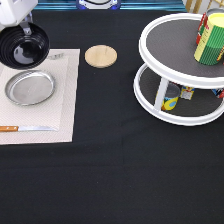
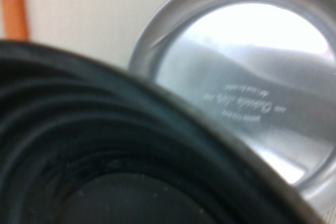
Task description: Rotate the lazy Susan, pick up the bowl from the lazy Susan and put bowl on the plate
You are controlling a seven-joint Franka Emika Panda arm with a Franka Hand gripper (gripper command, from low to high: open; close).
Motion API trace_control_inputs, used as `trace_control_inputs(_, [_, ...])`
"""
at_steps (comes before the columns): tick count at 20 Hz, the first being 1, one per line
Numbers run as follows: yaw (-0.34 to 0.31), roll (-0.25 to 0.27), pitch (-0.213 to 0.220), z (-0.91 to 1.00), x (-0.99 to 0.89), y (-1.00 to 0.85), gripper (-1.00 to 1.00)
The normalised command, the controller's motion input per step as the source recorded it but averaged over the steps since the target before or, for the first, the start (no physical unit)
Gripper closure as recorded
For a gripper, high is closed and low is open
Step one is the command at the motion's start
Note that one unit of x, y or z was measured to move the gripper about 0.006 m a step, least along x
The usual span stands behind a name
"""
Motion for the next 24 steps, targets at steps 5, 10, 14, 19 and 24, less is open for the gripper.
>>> trace_control_inputs(5, [-0.175,0.007,0.019,-0.72,-0.36,-0.35,1.0])
trace_control_inputs(10, [-0.085,0.015,0.06,-0.48,0.13,-0.27,1.0])
trace_control_inputs(14, [-0.013,0.0,0.108,-0.43,0.53,-0.05,1.0])
trace_control_inputs(19, [-0.002,0.0,0.129,-0.45,0.44,-0.02,1.0])
trace_control_inputs(24, [-0.036,0.0,0.138,-0.29,0.06,0.0,1.0])
